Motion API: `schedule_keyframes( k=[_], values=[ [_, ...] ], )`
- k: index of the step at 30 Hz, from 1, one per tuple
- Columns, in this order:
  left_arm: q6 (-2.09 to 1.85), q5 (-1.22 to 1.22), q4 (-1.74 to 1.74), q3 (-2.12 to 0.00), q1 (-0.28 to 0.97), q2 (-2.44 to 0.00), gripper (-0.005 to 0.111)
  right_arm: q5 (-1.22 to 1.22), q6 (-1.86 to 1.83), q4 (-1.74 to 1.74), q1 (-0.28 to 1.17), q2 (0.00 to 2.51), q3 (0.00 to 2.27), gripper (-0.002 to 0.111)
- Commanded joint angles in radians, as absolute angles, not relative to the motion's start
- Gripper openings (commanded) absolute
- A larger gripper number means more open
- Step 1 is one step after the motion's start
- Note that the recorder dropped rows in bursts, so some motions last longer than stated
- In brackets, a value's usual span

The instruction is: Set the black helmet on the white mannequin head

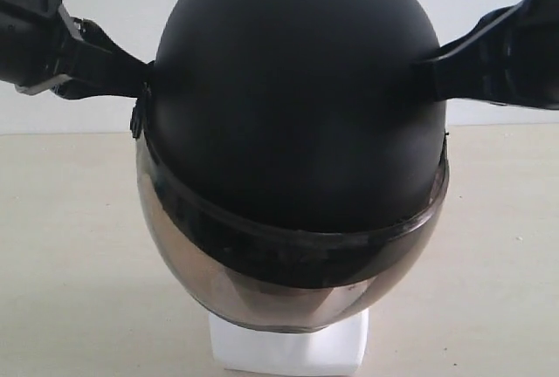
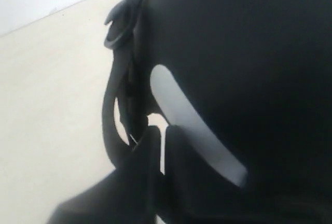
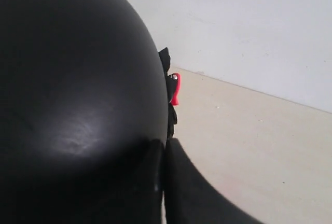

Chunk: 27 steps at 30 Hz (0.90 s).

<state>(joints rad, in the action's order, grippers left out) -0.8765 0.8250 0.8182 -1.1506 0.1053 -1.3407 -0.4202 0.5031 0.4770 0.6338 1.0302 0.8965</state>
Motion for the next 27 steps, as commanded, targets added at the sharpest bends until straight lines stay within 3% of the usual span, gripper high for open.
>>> schedule_keyframes(
  k=[1, 27],
  values=[
    [-0.891, 0.842, 0.842, -1.116, 0.109, -1.338, 0.004, -0.339, 0.412, 0.372, 0.637, 1.047, 0.910, 0.000],
    [-0.917, 0.722, 0.864, -1.057, 0.109, -1.388, 0.004, -0.442, 0.274, 0.293, 0.639, 1.039, 1.031, 0.000]
  ],
)
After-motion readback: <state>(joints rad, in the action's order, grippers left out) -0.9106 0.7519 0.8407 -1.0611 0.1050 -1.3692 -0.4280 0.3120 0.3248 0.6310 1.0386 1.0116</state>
